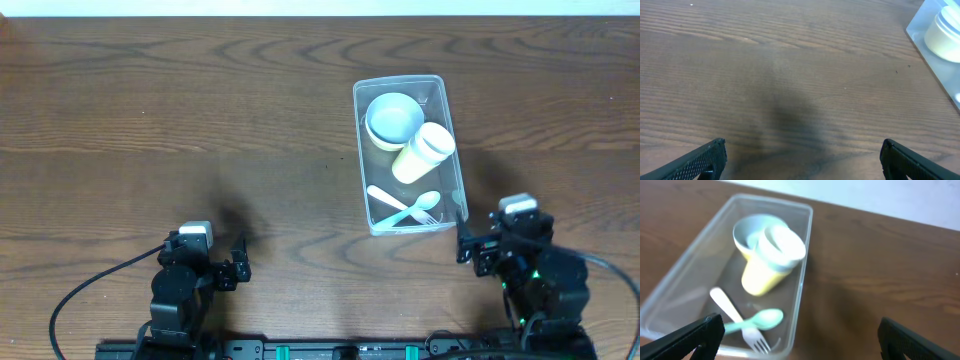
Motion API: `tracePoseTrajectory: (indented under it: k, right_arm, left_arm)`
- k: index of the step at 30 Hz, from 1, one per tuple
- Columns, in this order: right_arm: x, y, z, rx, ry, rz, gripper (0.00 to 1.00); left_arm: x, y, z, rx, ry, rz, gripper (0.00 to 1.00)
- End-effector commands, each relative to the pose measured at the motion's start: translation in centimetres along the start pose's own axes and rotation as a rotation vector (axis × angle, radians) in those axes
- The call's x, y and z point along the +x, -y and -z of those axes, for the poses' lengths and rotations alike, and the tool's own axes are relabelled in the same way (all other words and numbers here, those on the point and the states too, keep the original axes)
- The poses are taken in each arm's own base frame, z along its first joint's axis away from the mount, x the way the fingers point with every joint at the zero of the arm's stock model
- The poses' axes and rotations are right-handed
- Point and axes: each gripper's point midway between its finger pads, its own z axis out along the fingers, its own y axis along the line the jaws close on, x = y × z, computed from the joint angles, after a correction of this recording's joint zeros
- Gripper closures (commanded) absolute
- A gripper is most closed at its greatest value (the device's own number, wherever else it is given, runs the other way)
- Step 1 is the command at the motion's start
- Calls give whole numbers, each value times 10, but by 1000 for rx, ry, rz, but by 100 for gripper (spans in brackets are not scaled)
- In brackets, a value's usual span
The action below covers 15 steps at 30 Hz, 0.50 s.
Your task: Pack container
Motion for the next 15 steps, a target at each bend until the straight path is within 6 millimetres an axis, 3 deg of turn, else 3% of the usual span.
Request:
tracePoseTrajectory:
  k: [1, 6, 15]
  right_arm:
    - [17, 2, -3, 18, 2, 33, 1]
    - [38, 5, -8, 42, 3, 22, 1]
    - [51, 6, -10, 54, 43, 22, 1]
  left_arm:
    - [-1, 1, 1, 8, 6, 4, 2]
    - [-1, 1, 1, 8, 6, 4, 2]
    - [-1, 1, 1, 8, 6, 4, 2]
